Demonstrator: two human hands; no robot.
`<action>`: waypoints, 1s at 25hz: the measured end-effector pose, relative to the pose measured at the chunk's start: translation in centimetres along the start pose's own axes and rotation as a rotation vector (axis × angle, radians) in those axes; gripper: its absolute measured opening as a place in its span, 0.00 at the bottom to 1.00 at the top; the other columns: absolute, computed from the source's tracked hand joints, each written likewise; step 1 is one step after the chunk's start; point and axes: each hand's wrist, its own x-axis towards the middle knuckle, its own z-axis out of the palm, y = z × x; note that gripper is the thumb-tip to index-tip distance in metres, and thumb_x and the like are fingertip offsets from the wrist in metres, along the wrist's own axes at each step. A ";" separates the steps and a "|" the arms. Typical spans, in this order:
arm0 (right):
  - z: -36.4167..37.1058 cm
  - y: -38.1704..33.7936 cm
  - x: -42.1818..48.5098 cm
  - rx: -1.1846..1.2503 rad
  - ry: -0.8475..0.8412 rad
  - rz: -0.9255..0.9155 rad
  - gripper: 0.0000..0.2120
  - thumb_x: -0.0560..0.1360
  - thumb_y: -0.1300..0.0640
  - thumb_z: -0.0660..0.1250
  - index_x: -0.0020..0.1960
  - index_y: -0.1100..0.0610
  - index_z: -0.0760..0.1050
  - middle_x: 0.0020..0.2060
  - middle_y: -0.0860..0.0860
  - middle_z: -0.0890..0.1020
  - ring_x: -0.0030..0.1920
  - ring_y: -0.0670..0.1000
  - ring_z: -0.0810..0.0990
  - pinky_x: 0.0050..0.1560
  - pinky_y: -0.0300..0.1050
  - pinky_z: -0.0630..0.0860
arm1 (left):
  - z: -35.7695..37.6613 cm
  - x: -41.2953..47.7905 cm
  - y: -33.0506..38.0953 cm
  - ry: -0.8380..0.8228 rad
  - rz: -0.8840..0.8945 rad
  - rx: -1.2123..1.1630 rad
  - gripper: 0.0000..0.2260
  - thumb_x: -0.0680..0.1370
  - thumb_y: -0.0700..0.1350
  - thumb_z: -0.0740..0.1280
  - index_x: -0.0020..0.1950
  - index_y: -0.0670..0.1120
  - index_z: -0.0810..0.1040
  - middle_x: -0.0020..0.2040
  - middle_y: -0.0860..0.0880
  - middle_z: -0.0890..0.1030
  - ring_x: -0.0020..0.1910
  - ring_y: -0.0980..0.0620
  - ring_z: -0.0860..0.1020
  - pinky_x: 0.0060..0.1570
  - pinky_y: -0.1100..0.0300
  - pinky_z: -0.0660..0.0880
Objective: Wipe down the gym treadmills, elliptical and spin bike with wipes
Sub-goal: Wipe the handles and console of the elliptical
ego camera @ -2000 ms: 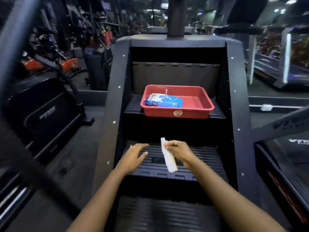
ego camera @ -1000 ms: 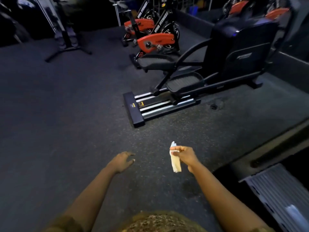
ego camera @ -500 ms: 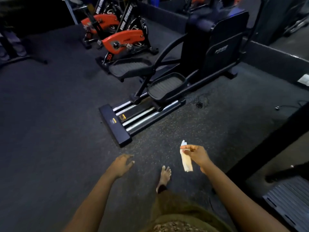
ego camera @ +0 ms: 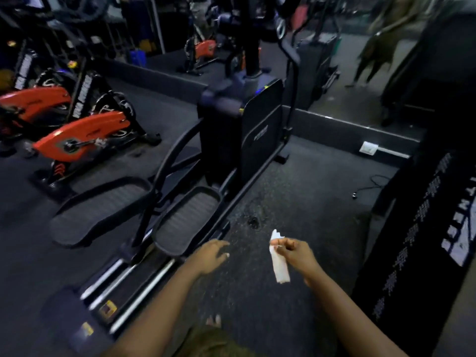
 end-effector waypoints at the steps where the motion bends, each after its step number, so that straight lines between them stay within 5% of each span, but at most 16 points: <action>1: -0.5 -0.7 1.6 0.009 0.037 0.008 0.14 0.75 0.64 0.66 0.42 0.45 0.80 0.44 0.49 0.83 0.47 0.48 0.80 0.51 0.47 0.76 | -1.4 2.7 0.4 -0.019 0.026 0.024 0.20 0.82 0.49 0.58 0.73 0.45 0.64 0.70 0.44 0.68 0.68 0.47 0.68 0.65 0.58 0.64; 6: -4.1 -5.1 13.1 0.187 0.228 0.065 0.12 0.75 0.66 0.65 0.45 0.50 0.80 0.47 0.53 0.82 0.45 0.47 0.78 0.44 0.40 0.74 | -8.9 17.9 3.1 -0.087 0.216 0.143 0.20 0.82 0.50 0.58 0.73 0.47 0.64 0.71 0.46 0.67 0.69 0.48 0.67 0.64 0.58 0.64; 14: -8.2 -16.9 26.8 0.258 0.343 -0.013 0.13 0.75 0.68 0.64 0.47 0.52 0.79 0.48 0.52 0.82 0.47 0.48 0.79 0.53 0.47 0.76 | -21.7 34.3 8.4 -0.048 0.440 0.147 0.20 0.81 0.50 0.59 0.73 0.47 0.66 0.69 0.48 0.70 0.68 0.50 0.69 0.64 0.59 0.65; 19: -9.1 -23.5 31.7 0.383 0.267 -0.154 0.09 0.73 0.68 0.67 0.44 0.55 0.74 0.33 0.48 0.80 0.31 0.40 0.76 0.31 0.31 0.71 | -26.6 37.0 12.1 0.137 0.308 -0.421 0.11 0.79 0.50 0.64 0.59 0.50 0.79 0.53 0.51 0.81 0.53 0.55 0.78 0.55 0.65 0.70; 22: -9.4 -26.6 32.9 0.401 0.142 -0.197 0.06 0.74 0.66 0.66 0.45 0.56 0.72 0.29 0.46 0.80 0.29 0.40 0.76 0.30 0.32 0.70 | -28.1 35.9 13.4 0.124 0.191 -0.811 0.11 0.78 0.55 0.63 0.45 0.51 0.82 0.43 0.52 0.84 0.47 0.53 0.83 0.50 0.64 0.77; 25: -9.1 -28.7 33.5 0.349 0.031 -0.231 0.06 0.74 0.65 0.67 0.47 0.57 0.72 0.33 0.49 0.83 0.34 0.44 0.80 0.35 0.35 0.74 | -29.3 34.9 14.2 0.120 0.120 -1.009 0.12 0.78 0.52 0.63 0.45 0.46 0.82 0.37 0.52 0.83 0.36 0.57 0.81 0.42 0.64 0.75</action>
